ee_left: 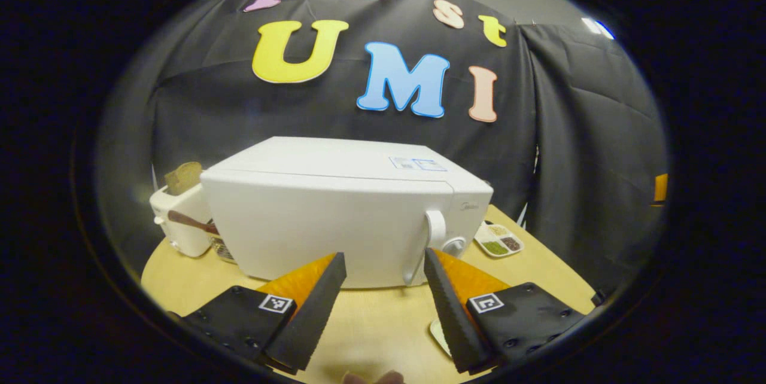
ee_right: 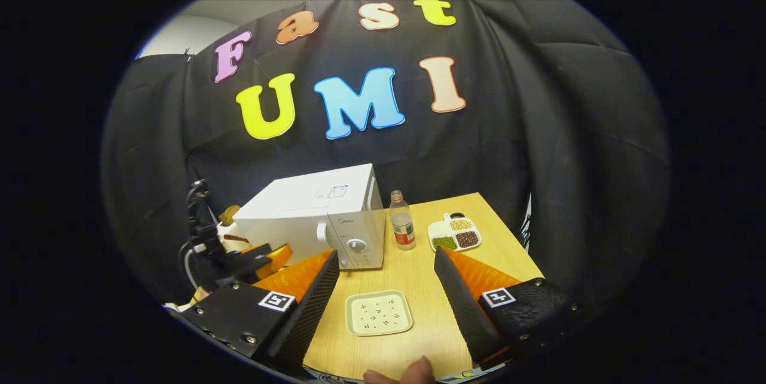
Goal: Open the microwave oven with the left hand, put the food in, and close the microwave oven.
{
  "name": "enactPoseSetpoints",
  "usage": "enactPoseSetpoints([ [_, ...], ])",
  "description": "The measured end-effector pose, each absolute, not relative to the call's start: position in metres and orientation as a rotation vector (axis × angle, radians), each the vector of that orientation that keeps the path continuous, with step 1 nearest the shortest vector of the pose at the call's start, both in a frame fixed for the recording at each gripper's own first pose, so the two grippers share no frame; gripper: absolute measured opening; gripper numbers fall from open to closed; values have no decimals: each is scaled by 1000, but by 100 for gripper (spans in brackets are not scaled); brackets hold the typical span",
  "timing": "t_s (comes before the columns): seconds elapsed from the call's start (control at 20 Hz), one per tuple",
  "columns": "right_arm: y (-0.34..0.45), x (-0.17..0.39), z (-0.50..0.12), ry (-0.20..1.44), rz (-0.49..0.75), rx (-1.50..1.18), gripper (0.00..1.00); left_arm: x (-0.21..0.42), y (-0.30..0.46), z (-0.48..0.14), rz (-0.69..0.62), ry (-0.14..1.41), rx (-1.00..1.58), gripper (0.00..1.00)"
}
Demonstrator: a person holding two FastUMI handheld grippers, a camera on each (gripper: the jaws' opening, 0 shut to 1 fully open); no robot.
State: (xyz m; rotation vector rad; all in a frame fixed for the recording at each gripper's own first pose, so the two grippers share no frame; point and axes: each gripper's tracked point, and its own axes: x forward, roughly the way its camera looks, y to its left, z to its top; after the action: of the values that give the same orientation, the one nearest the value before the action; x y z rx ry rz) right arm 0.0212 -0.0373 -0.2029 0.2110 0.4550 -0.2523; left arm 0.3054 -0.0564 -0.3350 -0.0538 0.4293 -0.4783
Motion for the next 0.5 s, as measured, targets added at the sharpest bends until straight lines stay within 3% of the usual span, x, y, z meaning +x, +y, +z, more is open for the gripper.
enactPoseSetpoints([
  [0.5,-40,2,-139,278,-241,141,98,155,48,-147,-354,231,-131,87],
])
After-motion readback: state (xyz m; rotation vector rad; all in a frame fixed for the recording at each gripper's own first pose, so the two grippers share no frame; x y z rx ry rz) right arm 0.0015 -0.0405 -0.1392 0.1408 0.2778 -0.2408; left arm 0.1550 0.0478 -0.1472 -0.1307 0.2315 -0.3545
